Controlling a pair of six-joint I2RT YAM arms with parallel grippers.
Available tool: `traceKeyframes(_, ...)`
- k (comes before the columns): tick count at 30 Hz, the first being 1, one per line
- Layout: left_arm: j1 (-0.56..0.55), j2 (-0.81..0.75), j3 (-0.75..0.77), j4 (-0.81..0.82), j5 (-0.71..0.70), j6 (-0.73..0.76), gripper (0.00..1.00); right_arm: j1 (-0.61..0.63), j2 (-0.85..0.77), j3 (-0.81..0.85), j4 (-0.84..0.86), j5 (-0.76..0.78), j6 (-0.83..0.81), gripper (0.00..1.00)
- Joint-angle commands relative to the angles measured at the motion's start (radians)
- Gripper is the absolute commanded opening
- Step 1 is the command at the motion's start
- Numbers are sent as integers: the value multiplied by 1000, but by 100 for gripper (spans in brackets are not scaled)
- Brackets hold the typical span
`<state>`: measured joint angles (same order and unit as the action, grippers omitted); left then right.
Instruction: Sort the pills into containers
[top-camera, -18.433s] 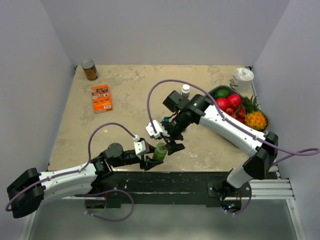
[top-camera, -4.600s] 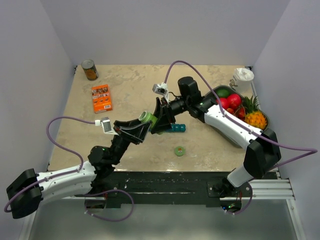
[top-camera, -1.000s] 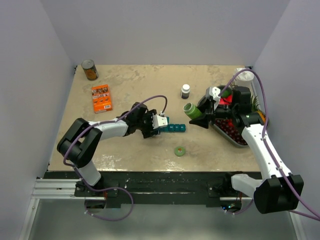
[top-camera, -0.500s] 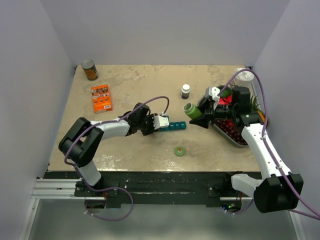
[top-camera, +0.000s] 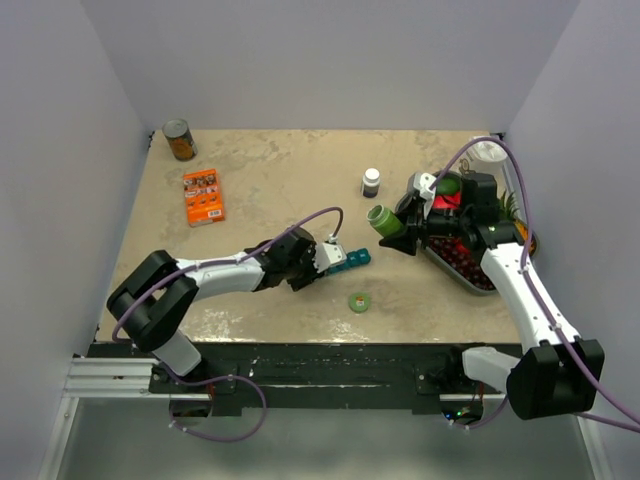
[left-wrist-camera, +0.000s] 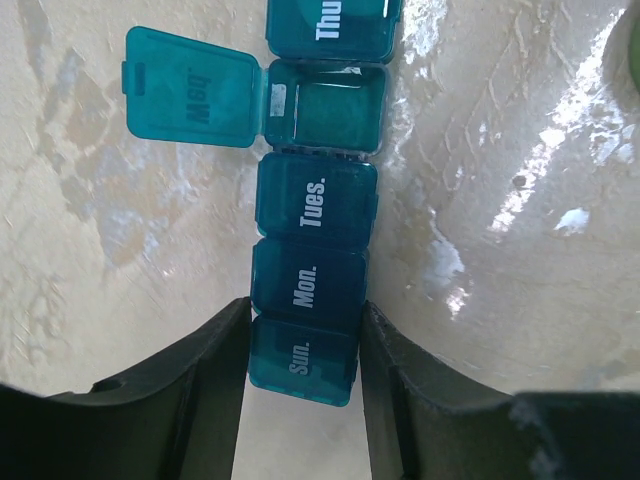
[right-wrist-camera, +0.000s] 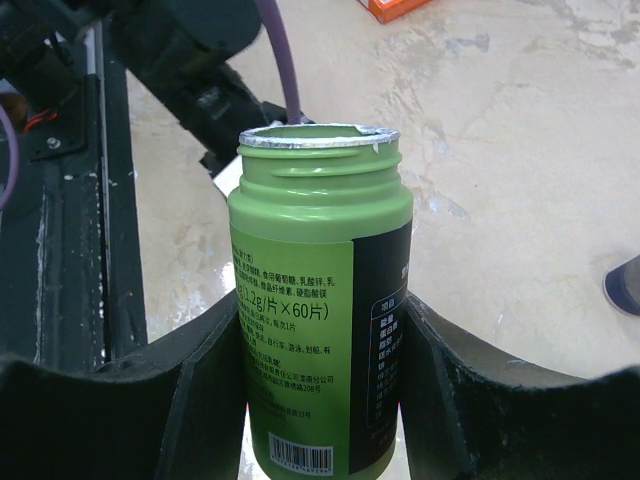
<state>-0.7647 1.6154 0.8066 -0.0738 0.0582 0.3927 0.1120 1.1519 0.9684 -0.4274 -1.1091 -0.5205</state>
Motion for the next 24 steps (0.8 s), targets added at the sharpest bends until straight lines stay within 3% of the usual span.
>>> traceKeyframes(1,-22,-41,-29,-72,-159,-204,25,-2,23,29,1,34,-33,0)
traceKeyframes(9,-21,-103,-61,-115,-215,-247,30,20,75,27,-34,69,-82,0)
traceKeyframes(10,-27,-124,-72,-115,-206,-247,41,38,80,26,-42,77,-101,0)
traceKeyframes(17,-31,-239,-115,-83,-159,-248,80,123,144,30,-76,164,-176,0)
traceKeyframes(20,-31,-319,-118,-78,-130,-264,86,178,178,41,-115,225,-234,0)
traceKeyframes(24,-28,-587,-167,-31,-101,-296,88,285,229,84,-203,342,-344,0)
